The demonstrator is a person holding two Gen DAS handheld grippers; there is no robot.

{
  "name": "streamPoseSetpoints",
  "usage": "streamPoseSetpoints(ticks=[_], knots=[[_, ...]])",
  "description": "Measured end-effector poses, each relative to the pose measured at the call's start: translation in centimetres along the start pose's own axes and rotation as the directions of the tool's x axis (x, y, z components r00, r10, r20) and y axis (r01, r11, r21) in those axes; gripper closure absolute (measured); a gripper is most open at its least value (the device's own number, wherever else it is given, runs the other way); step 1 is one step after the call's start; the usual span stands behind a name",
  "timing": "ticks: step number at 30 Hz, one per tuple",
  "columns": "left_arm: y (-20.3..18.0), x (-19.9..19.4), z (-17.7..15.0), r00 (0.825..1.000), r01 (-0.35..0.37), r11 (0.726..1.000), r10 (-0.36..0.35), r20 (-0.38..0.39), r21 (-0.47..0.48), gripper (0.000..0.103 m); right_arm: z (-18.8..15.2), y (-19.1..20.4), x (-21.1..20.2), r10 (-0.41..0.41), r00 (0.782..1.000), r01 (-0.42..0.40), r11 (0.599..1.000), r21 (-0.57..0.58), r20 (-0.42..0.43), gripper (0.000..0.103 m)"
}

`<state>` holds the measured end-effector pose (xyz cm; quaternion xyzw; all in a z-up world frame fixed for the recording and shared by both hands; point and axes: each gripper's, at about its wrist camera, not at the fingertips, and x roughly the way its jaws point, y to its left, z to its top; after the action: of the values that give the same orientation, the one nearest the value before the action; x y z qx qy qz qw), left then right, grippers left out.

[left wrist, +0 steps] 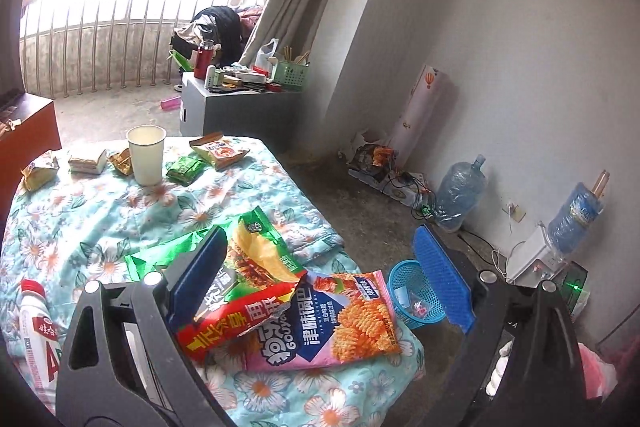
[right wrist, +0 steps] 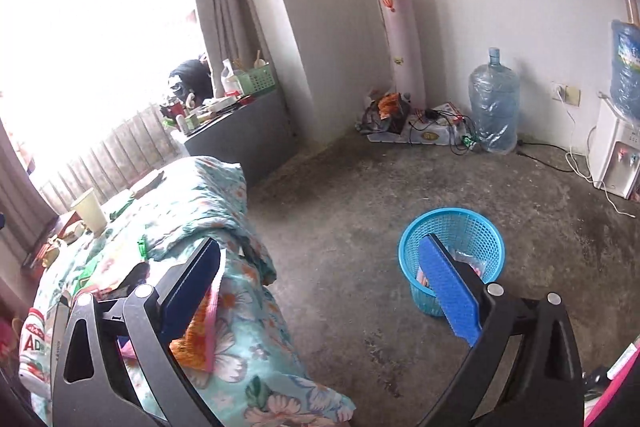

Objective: Collect trash
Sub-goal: 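Move both open tools back over the bed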

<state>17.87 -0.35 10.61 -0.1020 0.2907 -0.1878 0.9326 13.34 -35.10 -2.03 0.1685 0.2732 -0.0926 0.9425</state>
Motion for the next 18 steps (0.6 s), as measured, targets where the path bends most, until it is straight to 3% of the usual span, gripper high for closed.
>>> streamPoseSetpoints(ticks=[5, 9, 18], knots=[[2.8, -3.0, -0.6, 0.999, -0.035, 0.999, 0.035, 0.025, -0.029, 0.013, -0.4, 3.5, -1.1, 0.114, 0.992, -0.116, 0.992, -0.049, -0.05, 0.007], [5.2, -5.9, -1.2, 0.995, -0.082, 0.994, 0.085, 0.051, -0.071, 0.013, -1.3, 5.5, -1.1, 0.202, 0.972, -0.209, 0.977, -0.049, -0.116, 0.007], [10.9, -10.8, -4.0, 0.97, -0.226, 0.959, 0.237, 0.048, -0.172, 0.013, -3.6, 10.5, 0.3, 0.372, 0.887, -0.392, 0.92, -0.021, -0.273, 0.007]])
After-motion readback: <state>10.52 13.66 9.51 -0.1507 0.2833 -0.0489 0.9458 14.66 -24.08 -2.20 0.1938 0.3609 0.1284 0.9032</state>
